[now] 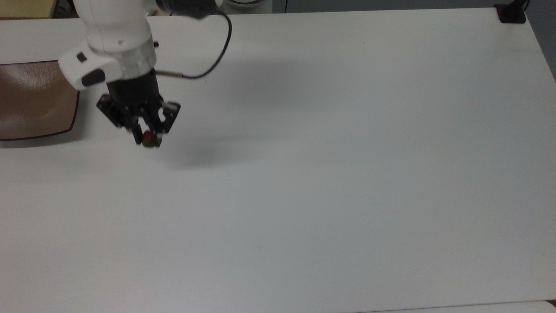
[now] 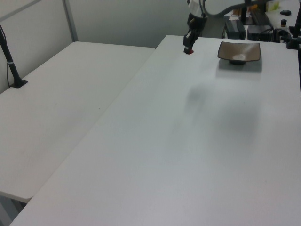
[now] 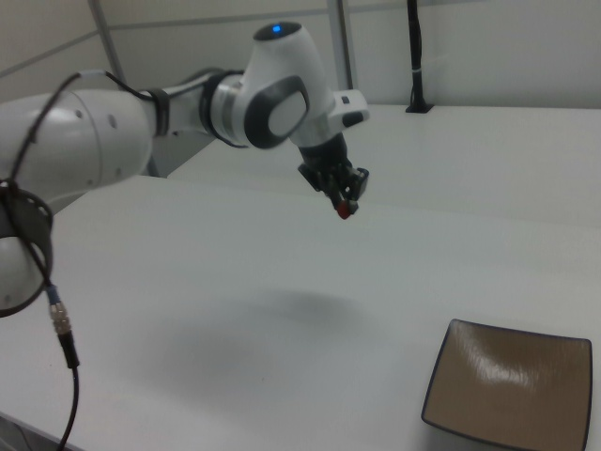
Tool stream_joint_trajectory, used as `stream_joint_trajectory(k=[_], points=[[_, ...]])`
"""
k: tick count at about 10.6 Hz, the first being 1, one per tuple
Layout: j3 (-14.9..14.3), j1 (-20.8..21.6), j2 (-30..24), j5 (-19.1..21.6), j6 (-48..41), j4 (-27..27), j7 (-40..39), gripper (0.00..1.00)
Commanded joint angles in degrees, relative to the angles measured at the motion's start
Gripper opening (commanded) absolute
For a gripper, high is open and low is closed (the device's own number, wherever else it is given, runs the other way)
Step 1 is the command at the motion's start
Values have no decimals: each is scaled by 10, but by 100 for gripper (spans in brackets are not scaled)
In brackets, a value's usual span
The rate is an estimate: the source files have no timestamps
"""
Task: Strawberries on a ceramic plate
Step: 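Carry the strawberry over the brown ceramic plate and lower it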
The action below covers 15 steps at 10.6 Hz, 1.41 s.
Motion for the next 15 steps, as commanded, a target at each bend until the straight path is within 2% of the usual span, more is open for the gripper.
stream_joint_trajectory(k=[1,5,9,12,15], points=[[0,-11,-75,2,-103,-39,-21,6],[0,-70,-87,1,-135,-45,-66,6],[0,-146,-82,0,-132,-48,-195,7],[-1,-192,-62,-1,-125,-55,-322,7],[-2,-222,-32,-5,-60,-72,-396,7]])
